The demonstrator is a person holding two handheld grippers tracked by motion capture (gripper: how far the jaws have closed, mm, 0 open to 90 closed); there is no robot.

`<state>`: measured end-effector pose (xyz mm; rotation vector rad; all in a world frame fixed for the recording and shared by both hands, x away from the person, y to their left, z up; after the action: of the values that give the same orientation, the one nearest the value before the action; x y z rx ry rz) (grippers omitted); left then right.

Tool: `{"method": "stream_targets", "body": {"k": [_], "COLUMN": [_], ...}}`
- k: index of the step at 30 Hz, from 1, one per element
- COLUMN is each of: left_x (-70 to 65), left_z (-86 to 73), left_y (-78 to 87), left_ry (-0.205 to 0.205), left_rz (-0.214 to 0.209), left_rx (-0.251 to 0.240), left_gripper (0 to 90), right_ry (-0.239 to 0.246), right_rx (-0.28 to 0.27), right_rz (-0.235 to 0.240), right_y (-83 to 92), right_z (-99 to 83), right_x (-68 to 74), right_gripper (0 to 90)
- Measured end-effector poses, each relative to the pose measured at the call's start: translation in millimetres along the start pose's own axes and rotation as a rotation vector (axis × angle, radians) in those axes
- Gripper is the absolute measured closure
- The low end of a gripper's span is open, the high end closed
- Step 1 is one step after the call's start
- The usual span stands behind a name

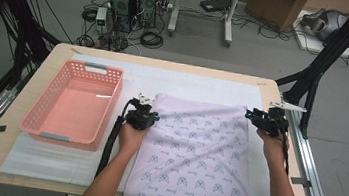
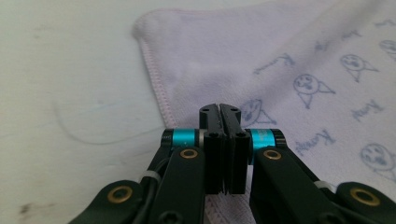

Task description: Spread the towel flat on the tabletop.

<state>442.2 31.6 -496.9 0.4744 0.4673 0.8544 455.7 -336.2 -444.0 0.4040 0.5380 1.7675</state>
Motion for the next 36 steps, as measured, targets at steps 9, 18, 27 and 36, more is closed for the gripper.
{"method": "stream_targets", "body": {"k": [9, 18, 27, 36], "left_x": [10.7, -4.7, -15.3, -13.2], "left_z": [3.1, -14.0, -16.2, -24.0], "left_y": [12.3, 19.2, 18.4, 30.3], "left_ry": [0.068, 0.061, -0.057, 0.045], "left_rz": [-0.027, -0.112, -0.058, -0.087], "left_rx": [-0.067, -0.007, 0.065, 0.001], "left_gripper": [54.2, 42.0, 86.7, 50.0], "right_ry": [0.074, 0.166, 0.07, 0.059], "right_rx": [0.083, 0.145, 0.095, 0.059], "right_rz": [0.086, 0.004, -0.091, 0.011], "right_y": [22.9, 4.9, 5.3, 48.5], "right_z": [-41.6, -68.8, -64.1, -73.9], "right_x": [24.7, 24.5, 9.9, 22.2], "right_gripper": [57.8, 87.1, 65.7, 55.4]}}
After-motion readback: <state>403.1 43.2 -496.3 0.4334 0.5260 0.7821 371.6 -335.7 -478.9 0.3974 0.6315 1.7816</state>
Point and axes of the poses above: each handheld gripper's, and its own axes: y roughly backward along the jaws, z roughly out of its top, x roughly to its left, the point moved 8 cm from there along -y, roughly forward along the jaws, and after that the axes turned 12 degrees about -z, right-handed, at the moved point
